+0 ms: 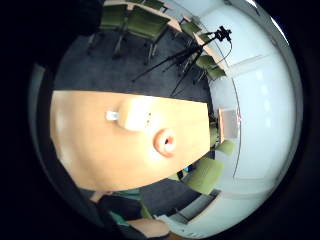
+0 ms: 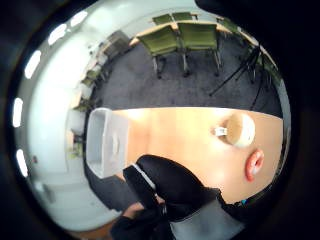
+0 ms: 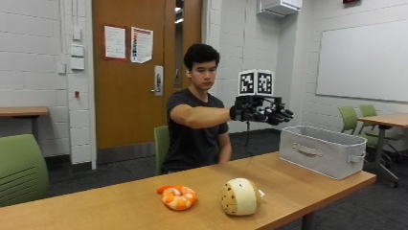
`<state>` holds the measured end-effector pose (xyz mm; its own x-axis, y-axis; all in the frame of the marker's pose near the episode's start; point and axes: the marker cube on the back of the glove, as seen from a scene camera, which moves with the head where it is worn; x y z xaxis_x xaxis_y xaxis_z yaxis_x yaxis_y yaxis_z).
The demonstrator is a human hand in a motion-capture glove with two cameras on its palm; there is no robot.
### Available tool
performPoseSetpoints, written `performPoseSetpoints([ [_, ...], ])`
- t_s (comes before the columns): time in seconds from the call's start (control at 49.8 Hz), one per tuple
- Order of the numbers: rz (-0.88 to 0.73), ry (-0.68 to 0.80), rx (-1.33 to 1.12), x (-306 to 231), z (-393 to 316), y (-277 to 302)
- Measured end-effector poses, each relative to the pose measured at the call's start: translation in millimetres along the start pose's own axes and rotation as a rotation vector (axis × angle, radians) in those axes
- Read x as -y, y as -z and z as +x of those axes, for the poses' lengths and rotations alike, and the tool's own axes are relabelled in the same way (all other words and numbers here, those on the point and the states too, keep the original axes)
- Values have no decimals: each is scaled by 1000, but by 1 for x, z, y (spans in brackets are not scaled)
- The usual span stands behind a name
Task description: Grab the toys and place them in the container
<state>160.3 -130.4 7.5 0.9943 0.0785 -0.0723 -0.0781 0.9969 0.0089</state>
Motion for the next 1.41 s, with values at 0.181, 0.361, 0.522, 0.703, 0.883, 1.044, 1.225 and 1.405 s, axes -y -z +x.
performPoseSetpoints([
  [0.181,-39,-55,9,7,44,-51],
  [0.361,-113,-101,39,12,81,-116],
  [0.522,-179,-121,67,9,96,-171],
  [0.703,-304,-117,115,3,100,-220],
  [0.883,-439,-71,57,-14,93,-242],
  [1.044,-432,-58,24,-28,94,-243],
  [1.225,-344,-80,49,-36,92,-237],
  [1.405,-310,-94,66,-38,85,-230],
])
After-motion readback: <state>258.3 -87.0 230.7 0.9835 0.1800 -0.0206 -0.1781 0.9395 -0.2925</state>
